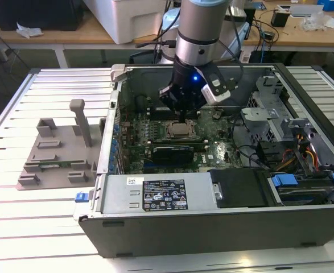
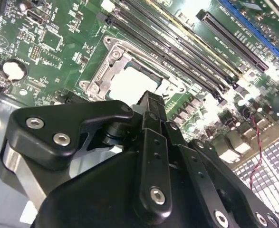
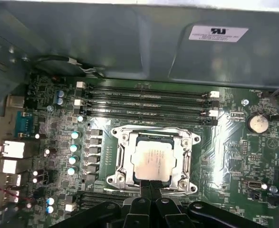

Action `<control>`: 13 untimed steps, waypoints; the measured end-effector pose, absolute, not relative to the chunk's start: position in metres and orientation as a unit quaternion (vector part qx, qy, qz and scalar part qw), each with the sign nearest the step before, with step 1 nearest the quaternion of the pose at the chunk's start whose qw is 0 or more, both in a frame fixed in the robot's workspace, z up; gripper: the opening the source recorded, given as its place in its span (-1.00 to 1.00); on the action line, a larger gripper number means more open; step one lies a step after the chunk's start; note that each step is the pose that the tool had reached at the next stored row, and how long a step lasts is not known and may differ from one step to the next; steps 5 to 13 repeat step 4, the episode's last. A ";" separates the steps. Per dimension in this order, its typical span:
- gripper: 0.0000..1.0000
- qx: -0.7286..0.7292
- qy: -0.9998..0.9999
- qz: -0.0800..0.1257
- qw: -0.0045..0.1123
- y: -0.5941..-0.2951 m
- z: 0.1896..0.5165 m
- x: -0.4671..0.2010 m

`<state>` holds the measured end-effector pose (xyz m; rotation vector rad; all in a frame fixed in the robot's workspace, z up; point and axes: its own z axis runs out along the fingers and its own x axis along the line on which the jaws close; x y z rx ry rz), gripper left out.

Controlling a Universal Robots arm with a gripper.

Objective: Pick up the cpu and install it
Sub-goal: 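Install the second cpu locking lever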

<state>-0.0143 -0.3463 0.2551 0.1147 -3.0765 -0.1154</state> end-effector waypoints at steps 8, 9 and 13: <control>-0.79 0.037 -0.998 -0.037 0.030 -0.346 0.256 -0.014; -0.79 0.037 -0.998 -0.037 0.030 -0.346 0.256 -0.014; -0.79 0.037 -0.998 -0.037 0.030 -0.346 0.256 -0.014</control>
